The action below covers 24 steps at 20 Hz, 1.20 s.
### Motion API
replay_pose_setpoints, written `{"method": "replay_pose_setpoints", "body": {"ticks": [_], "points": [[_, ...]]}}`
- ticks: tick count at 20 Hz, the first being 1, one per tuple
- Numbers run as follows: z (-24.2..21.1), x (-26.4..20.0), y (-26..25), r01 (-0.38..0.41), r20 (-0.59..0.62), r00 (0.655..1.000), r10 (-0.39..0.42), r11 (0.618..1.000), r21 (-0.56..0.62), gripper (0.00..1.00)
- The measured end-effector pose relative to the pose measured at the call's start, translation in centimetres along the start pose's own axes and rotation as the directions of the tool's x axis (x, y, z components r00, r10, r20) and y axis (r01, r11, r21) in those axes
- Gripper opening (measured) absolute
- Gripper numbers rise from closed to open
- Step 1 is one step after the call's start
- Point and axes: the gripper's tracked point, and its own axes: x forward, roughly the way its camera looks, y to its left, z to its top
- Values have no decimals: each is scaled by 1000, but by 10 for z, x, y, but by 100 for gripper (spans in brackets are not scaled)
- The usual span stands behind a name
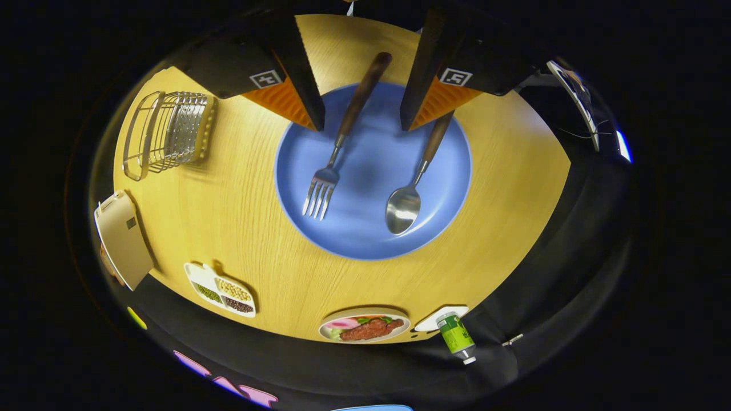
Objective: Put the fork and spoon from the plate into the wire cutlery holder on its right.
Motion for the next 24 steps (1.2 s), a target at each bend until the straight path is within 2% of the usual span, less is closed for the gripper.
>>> {"method": "replay_pose_setpoints", "body": {"ticks": [1, 2, 5, 9, 10, 15, 19, 24], "points": [[-1, 4, 1, 3, -15, 1000, -3, 1000, -11, 80], [-4, 7, 2, 5, -29, 1000, -6, 1000, -18, 71], [-10, 15, 1, 9, -92, 996, -7, 1000, 21, 52], [-8, 16, -7, 19, -114, 993, -14, 999, 43, 31], [-9, 20, -4, -4, -119, 993, 9, 999, 44, 15], [-14, 6, -1, -106, -145, 983, 117, 991, 85, 9], [-14, -26, -16, -113, -116, 986, 121, 991, 79, 9], [-21, -88, -39, -130, -88, 987, 133, 991, 41, 9]]}}
